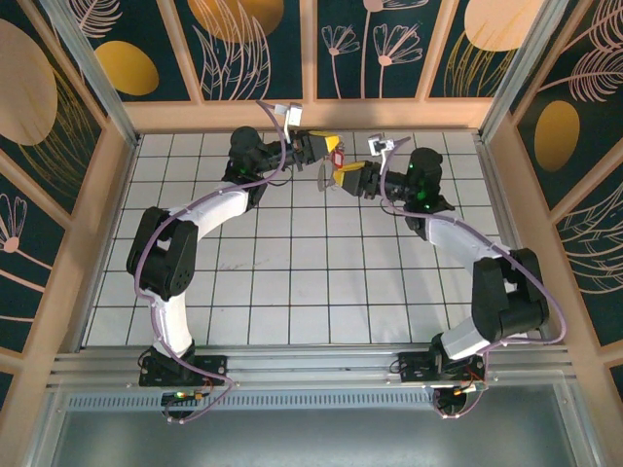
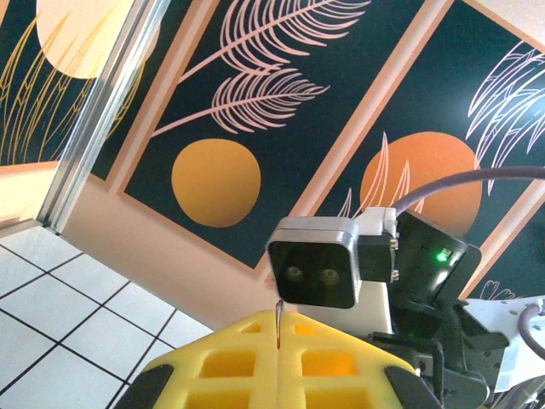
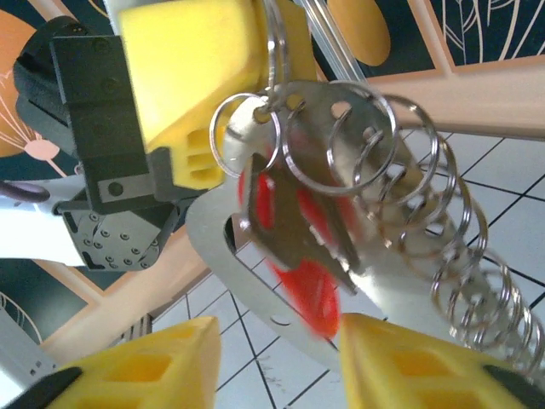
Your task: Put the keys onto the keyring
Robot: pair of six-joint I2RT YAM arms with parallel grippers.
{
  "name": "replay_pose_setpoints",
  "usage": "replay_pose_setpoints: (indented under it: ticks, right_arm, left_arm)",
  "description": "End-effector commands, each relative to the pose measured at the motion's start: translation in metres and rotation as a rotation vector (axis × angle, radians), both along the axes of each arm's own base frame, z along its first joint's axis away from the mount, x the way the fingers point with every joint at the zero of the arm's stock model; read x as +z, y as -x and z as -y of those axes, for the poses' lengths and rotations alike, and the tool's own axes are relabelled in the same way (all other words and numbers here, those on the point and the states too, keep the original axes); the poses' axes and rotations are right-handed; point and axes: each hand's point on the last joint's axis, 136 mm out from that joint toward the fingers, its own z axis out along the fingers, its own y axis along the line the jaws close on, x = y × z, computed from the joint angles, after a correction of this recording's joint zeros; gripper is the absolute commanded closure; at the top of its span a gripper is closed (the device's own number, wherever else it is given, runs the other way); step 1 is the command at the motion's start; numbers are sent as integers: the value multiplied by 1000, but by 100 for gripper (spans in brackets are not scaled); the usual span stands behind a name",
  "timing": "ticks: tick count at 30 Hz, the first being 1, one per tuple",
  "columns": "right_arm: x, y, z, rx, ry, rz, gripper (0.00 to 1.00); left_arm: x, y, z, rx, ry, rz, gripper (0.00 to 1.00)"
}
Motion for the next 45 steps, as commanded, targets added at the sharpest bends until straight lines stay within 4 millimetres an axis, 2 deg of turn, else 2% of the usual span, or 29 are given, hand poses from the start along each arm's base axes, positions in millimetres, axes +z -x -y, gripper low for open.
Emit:
replay_pose_setpoints:
  ticks: [1, 4, 7, 12, 19, 22, 28, 45]
  right_arm:
    - [14, 12, 10, -14, 4, 58, 52]
    - [20, 18, 21, -45, -1, 75, 51]
    - [34, 17, 32, -103, -28, 94, 50]
    - [64, -9, 48, -249, -121, 56, 48]
    - [96, -42, 53, -316, -295, -5, 47]
    - [97, -54, 54, -331, -354, -38, 47]
    - [96, -64, 50, -304, -444, -82, 46]
    - [86, -69, 7, -216, -445, -120, 47]
  left_arm:
    - [22, 7, -3, 8, 49, 66, 100]
    - [22, 4, -3, 16, 53, 61, 100]
    - [21, 2, -4, 24, 67, 52, 100]
    - [22, 0, -6, 35, 104, 25, 100]
    - [24, -4, -11, 63, 148, -26, 100]
    - [22, -6, -12, 68, 165, -54, 100]
    - [18, -10, -15, 86, 189, -94, 100]
    - [11, -13, -12, 82, 196, -121, 100]
